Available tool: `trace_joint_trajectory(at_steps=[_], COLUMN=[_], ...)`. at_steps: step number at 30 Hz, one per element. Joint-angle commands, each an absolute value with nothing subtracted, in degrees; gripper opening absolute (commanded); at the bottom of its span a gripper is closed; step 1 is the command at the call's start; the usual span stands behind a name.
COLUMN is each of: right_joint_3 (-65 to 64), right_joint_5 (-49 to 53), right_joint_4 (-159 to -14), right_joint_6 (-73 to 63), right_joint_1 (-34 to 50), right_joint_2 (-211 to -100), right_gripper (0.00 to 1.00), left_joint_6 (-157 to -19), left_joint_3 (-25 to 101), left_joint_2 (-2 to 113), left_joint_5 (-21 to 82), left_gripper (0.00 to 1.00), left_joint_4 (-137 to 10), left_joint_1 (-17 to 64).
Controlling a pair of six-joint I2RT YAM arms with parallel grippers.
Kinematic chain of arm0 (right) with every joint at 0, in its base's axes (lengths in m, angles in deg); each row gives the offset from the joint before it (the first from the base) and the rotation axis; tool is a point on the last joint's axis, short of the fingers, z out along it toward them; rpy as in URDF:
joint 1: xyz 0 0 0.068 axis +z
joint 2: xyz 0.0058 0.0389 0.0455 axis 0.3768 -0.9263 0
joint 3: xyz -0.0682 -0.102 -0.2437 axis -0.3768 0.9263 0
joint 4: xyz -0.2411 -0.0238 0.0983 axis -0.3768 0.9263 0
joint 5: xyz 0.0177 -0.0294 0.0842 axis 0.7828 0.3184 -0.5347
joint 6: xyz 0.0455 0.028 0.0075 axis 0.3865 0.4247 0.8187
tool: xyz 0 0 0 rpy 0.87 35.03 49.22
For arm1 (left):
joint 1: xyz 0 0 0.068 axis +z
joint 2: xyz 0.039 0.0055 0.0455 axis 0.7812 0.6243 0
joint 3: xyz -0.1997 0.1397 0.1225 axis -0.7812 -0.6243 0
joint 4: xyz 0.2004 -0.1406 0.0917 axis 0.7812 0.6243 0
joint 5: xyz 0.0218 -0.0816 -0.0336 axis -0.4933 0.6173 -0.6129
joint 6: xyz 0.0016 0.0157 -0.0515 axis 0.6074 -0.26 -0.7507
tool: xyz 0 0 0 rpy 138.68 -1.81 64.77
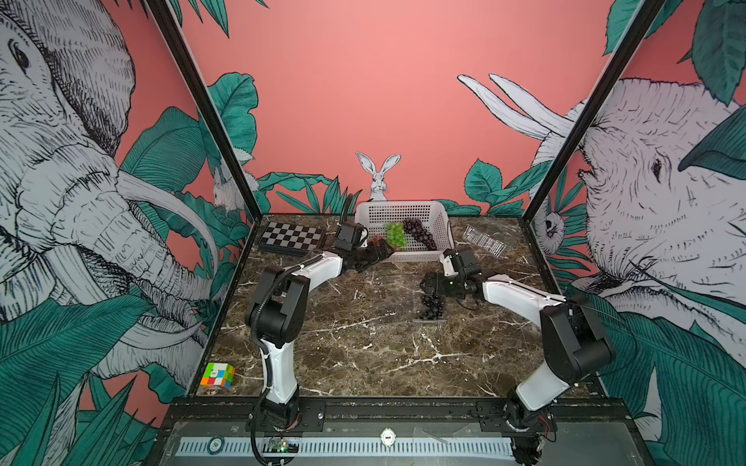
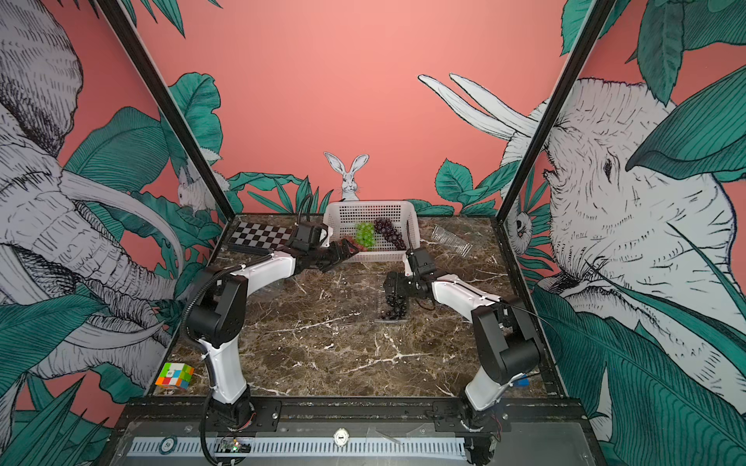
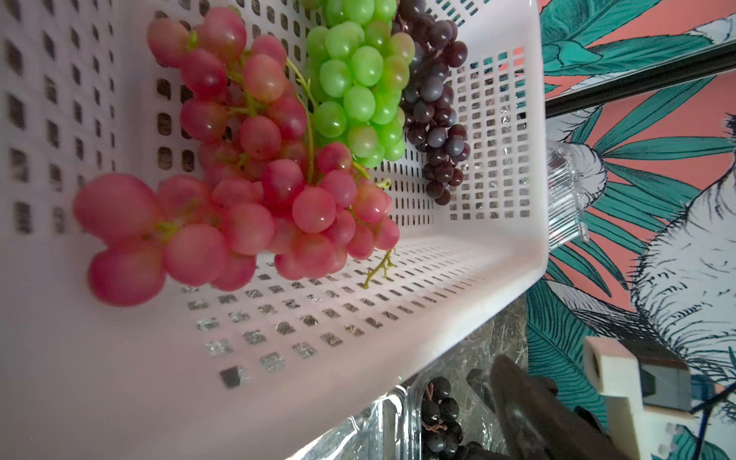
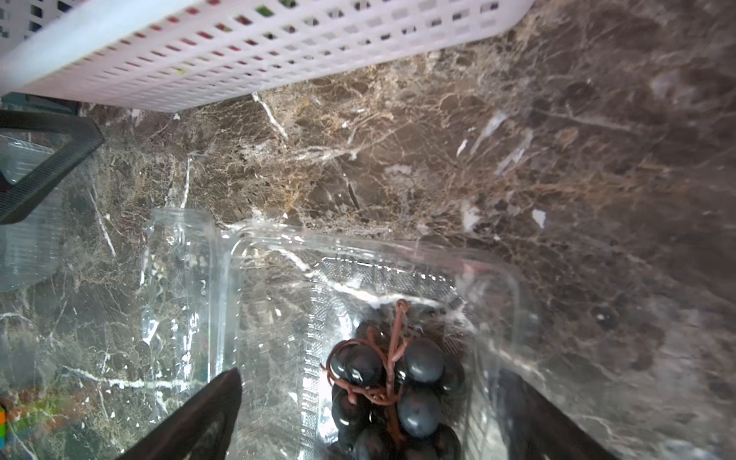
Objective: Pack grapes into containers
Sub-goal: Move the basket to the center of the board, then pick up the grape from the basket.
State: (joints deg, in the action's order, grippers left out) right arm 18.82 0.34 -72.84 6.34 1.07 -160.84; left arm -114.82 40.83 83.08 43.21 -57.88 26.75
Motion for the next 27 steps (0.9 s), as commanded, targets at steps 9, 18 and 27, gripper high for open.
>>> trace_joint_trajectory(at_steps=[9,18,27], right_joint_3=[2.1,-17.43,-35.79], right_joint_5=[12.33,15.45,16.45], right_joint_4=[-62.13,-61.49,-56.57], right_joint_6=[-4.01,-8.68,-10.84], right_joint_1=[1.11,1.14,1.07], right_joint_2=[-158.62,-175.72,-191.4], right_gripper=[0.98,0.98,0.92], left_joint_6=[-115.04,-113.26,-112.89], left_joint_3=[37.95,42.4,50.23], left_joint_2=[77.34,77.05,80.18], left_joint_5=[46.23,44.64,42.86], left_gripper=[1.0,1.0,1.0], left_joint_4=[-59.37,-56.8,-55.79], left_joint_1=[25.53,25.52,25.53])
